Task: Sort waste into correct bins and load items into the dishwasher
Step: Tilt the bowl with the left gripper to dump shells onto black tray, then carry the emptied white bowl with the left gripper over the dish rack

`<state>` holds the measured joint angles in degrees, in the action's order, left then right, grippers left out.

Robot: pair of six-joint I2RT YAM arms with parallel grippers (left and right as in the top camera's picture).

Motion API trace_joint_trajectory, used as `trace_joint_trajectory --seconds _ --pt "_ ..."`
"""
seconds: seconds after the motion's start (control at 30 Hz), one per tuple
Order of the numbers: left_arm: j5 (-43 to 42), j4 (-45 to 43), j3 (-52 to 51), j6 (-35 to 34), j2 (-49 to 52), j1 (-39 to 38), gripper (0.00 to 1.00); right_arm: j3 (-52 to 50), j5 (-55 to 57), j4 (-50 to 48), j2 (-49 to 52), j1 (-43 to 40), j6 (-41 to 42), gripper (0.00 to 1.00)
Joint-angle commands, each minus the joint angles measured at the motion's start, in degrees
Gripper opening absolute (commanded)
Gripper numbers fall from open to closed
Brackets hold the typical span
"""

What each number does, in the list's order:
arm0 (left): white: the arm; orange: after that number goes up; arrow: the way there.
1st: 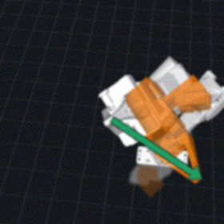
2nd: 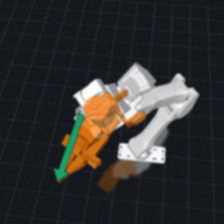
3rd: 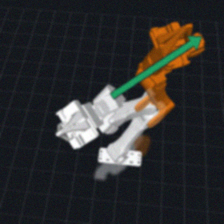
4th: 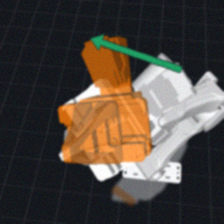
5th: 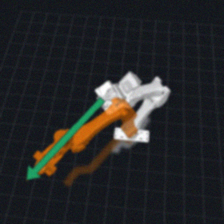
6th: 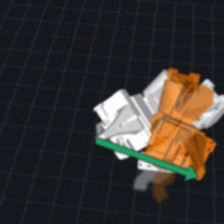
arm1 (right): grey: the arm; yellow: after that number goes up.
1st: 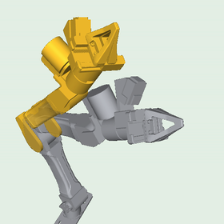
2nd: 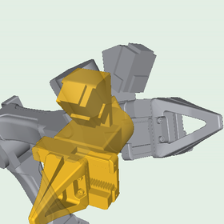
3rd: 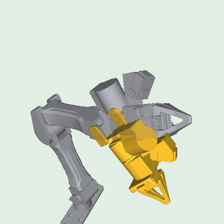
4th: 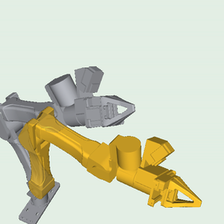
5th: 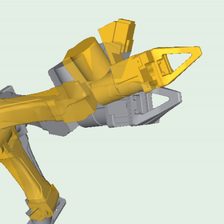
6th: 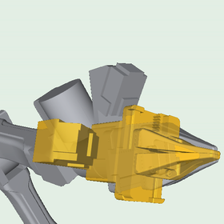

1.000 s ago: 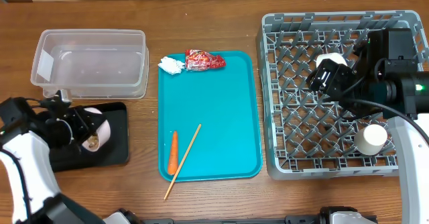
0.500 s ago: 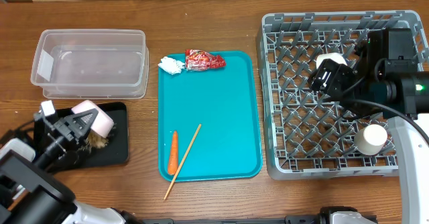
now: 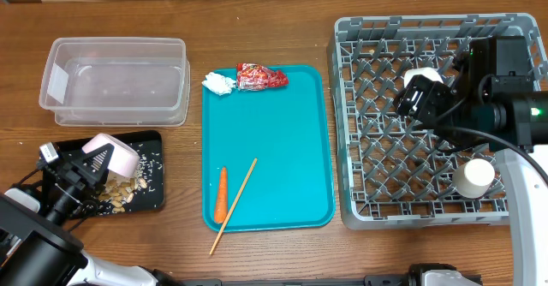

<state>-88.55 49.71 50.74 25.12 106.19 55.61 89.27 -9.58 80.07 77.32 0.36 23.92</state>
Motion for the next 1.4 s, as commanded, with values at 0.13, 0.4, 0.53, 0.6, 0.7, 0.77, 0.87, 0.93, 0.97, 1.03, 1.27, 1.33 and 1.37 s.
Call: trace_joint_trajectory --seconds 0.13,0.4,0.53,0.6,0.7,0.77,0.87,0.93,0.97,1.03,1.27,1.33,1.37 --pt "-0.3 1.9 -0.2 4.4 0.3 0.1 0.04 0.8 0.8 -0.5 -0.2 -0.2 -0.3 1.00" --pt "1.6 11.9 1.0 11.3 -1.9 -3.1 0.04 0.8 0.5 -0.2 -0.2 -0.2 -0.3 1.00" --pt "7.1 21.2 7.4 16.9 -6.0 -6.8 0.04 0.8 0.5 0.0 -0.2 -0.2 -0.3 1.00" --pt "9.6 25.0 11.8 17.2 -8.4 -10.0 0.04 0.8 0.5 0.0 -0.2 -0.2 -0.3 1.00" --pt "10.1 29.0 17.1 17.0 -11.3 -15.9 0.04 0.8 0.5 -0.3 -0.2 -0.2 -0.3 1.00" --pt "9.0 30.6 20.0 16.0 -12.8 -20.9 0.04 0.8 0.5 -0.5 -0.2 -0.2 -0.3 1.00" --pt "4.5 30.1 22.6 13.5 -13.8 -28.7 0.04 0.8 0.6 -0.9 -0.2 -0.2 -0.1 1.00" --pt "-0.8 27.4 23.1 11.9 -13.8 -35.1 0.04 0.8 0.6 -1.1 -0.2 -0.5 0.7 1.00" --pt "-1.9 25.6 23.2 10.4 -13.7 -38.0 0.04 0.8 1.3 -1.3 -0.2 -0.9 1.9 1.00" --pt "-1.9 19.4 23.3 4.0 -13.7 -44.4 0.04 0.8 3.2 -1.6 -0.2 -2.2 4.1 1.00" --pt "0.9 -15.8 23.4 -29.5 -13.6 -64.9 0.04 0.8 3.5 -2.9 -0.2 -9.6 4.9 1.00" --pt "6.5 -32.0 23.4 -45.0 -13.6 -69.2 0.04 0.8 3.5 -2.8 -0.2 -11.8 4.9 1.00" --pt "9.2 -39.8 23.4 -52.0 -13.6 -70.8 0.04 0.8 3.4 -2.6 -0.2 -12.7 4.9 1.00"
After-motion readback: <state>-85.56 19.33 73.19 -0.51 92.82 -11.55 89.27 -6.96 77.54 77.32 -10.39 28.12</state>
